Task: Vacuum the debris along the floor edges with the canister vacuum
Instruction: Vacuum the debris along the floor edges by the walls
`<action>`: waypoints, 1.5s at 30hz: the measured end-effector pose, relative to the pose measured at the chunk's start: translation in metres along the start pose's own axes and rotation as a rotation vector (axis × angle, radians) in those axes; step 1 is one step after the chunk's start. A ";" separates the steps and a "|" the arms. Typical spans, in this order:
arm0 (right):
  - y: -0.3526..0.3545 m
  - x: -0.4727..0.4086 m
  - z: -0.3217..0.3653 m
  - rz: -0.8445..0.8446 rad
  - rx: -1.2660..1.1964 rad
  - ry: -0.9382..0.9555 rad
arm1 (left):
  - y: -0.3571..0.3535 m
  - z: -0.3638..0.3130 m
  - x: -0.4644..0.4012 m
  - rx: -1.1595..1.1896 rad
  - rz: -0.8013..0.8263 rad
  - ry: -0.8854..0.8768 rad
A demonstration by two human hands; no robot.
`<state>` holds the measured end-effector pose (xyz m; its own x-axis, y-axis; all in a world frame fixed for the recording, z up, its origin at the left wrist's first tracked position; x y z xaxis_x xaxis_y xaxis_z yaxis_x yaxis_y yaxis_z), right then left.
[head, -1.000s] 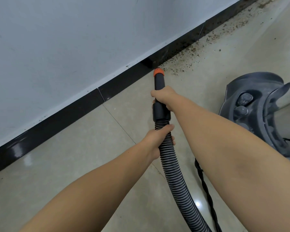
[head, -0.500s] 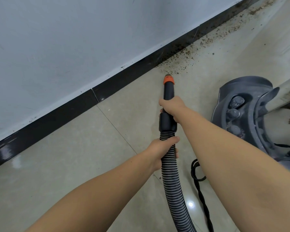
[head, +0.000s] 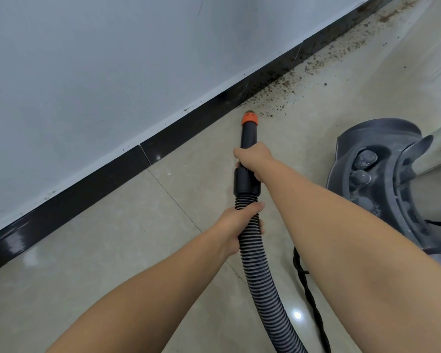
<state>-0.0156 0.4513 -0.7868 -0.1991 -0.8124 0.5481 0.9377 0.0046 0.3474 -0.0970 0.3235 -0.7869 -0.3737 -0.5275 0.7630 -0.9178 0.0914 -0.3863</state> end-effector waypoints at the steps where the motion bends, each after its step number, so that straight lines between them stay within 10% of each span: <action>1: -0.004 -0.002 0.006 0.008 0.001 0.001 | 0.004 -0.005 -0.001 0.004 -0.008 -0.009; 45: 0.030 0.005 0.026 0.232 -0.071 -0.094 | -0.031 -0.023 0.009 -0.054 -0.013 -0.072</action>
<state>0.0037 0.4627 -0.7541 0.0012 -0.7368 0.6761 0.9783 0.1411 0.1520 -0.0755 0.3350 -0.7563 -0.3529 -0.5885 0.7274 -0.9291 0.1282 -0.3470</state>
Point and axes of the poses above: each hand's wrist, its own x-axis away from the middle knuckle, its own y-axis out of the back of the hand, z = x × y, the point moved 2 cm from there along -x, towards the middle knuckle, and after that the axes turned 5 degrees about z, right-handed, at the moved point
